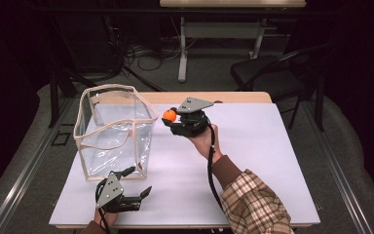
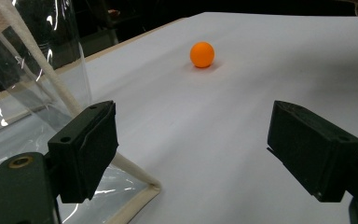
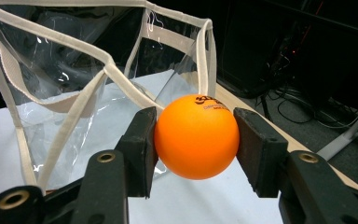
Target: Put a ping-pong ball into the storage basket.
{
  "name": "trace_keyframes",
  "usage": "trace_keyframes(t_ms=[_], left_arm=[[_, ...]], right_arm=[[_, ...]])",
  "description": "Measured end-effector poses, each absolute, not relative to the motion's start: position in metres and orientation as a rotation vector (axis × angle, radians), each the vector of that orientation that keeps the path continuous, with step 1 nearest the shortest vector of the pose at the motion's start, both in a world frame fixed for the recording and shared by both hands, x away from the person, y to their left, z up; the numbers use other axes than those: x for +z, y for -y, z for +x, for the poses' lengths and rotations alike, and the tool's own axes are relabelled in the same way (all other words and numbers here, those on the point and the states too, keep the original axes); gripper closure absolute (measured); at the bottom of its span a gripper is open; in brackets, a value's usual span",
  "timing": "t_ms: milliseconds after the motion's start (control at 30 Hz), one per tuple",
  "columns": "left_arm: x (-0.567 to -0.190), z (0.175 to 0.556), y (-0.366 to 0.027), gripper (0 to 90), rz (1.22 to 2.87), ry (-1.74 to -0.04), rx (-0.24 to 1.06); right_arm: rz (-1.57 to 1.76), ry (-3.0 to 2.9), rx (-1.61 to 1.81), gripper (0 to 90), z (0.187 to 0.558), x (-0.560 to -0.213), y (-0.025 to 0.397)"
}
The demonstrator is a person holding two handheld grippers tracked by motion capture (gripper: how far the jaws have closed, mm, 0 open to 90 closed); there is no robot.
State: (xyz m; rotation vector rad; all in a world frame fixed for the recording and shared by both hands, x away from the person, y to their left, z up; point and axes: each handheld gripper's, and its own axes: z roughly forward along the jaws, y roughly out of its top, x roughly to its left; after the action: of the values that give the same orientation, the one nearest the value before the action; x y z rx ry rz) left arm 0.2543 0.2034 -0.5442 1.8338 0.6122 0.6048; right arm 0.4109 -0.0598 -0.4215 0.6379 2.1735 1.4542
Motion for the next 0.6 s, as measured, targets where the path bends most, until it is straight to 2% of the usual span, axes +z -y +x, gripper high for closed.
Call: trace_keyframes(t_ms=[600], left_arm=[[-0.544,0.255,-0.203,15.9,1.837,-0.611,0.604]], right_arm=[[0.614,-2.162,1.455,51.2,0.421,-0.409,0.047]])
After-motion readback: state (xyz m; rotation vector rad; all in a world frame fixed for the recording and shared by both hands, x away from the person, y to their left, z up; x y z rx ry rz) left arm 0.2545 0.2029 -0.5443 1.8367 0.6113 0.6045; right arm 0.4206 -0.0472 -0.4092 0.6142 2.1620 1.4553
